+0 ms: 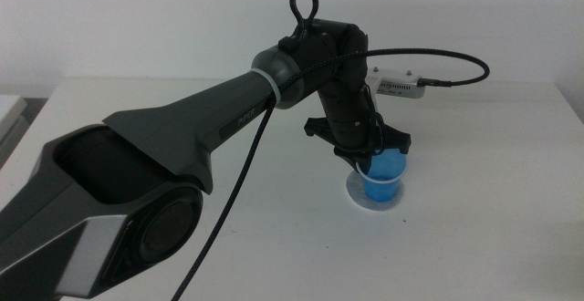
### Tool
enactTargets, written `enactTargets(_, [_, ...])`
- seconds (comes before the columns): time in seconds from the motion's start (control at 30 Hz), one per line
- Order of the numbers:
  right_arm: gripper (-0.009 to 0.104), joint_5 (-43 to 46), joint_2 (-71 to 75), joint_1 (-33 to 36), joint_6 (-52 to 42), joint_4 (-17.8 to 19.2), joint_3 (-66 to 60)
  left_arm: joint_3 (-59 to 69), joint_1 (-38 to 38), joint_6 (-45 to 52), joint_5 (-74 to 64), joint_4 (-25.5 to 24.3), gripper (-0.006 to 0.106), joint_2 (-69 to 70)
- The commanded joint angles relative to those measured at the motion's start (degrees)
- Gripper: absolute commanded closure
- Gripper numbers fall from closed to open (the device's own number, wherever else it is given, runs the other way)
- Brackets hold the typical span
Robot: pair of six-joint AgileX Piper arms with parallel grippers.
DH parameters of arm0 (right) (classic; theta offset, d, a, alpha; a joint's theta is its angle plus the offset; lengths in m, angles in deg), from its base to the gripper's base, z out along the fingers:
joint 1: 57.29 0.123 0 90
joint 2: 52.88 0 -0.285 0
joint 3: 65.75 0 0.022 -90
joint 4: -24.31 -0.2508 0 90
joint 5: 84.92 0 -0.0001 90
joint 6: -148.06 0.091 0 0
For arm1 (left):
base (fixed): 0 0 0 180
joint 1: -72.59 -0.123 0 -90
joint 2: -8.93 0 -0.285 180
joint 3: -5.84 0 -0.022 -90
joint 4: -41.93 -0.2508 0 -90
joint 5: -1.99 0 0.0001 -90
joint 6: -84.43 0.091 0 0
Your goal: Place an empty cup on a cup mat.
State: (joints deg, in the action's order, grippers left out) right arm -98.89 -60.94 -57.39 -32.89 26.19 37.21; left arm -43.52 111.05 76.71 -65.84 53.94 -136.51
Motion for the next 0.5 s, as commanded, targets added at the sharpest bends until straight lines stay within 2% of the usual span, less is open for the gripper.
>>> enactTargets(0.0, [0.002, 0.3, 0.3, 0.1, -0.2, 0.3, -0.2, -0.3, 0.6, -0.6, 0.3, -0.9, 0.102, -0.3])
enactTargets(0.13, [0.002, 0.3, 0.3, 0.1, -0.2, 0.3, -0.2, -0.3, 0.6, -0.6, -0.1, -1.0, 0.100, -0.3])
enactTargets(0.2, [0.002, 0.3, 0.3, 0.1, -0.2, 0.3, -0.2, -0.4, 0.6, -1.3, -0.4, -1.1, 0.091, -0.3])
enactTargets(0.3, [0.002, 0.3, 0.3, 0.1, -0.2, 0.3, -0.2, -0.4, 0.6, -1.3, -0.3, -1.3, 0.073, -0.3])
enactTargets(0.47, [0.002, 0.3, 0.3, 0.1, -0.2, 0.3, -0.2, -1.4, 0.5, 0.0, -1.4, -3.9, 0.032, -0.2])
